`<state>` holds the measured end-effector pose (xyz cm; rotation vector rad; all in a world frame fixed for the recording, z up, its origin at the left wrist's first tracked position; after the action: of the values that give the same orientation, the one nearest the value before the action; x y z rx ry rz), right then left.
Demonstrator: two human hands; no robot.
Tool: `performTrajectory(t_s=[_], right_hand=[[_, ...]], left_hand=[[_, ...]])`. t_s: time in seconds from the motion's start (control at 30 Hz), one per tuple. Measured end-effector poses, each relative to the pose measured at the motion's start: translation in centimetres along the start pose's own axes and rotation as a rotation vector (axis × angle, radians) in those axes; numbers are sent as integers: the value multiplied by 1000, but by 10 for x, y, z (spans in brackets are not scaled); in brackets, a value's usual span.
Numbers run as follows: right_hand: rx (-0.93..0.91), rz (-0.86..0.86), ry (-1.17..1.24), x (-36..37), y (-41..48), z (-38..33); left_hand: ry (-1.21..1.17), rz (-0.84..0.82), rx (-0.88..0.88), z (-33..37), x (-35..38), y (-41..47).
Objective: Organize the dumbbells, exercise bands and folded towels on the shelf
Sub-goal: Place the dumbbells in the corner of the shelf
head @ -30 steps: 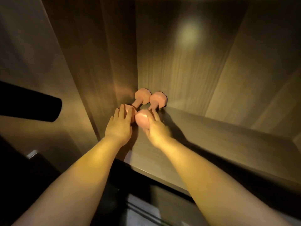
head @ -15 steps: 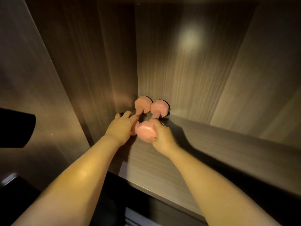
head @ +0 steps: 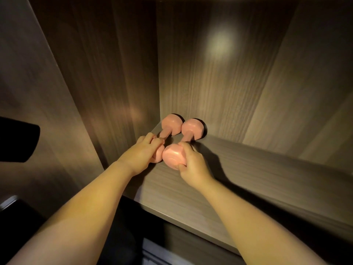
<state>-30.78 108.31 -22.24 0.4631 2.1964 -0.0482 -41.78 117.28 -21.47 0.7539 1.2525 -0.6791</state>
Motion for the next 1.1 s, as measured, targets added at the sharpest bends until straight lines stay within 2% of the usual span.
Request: performTrajectory(t_s=[0.13,0.3,0.53,0.87,1.1], right_hand=[[8,-32,-8,3,9,-1],[10,-52,-14,5,17,-1],[3,-47,-19,7,19,-1],[2,-56,-6,7,19,0],[3,-65,-11,6,21,-1]], left_hand=[[85,28,-12,-4,-1,8],[313,66,-42,-12,-3,15],[508,7,-129,-16,-11,21],[655,-78,-125,-18,-17,22],[663,-86,-140,-19,-17,24]])
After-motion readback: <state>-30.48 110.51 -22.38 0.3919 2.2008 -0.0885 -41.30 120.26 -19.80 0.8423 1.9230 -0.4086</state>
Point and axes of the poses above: each hand's wrist, its own y-axis towards the middle knuckle, its own x-axis out of the palm, z = x × y, the point moved 10 cm from there along y, towards the middle knuckle
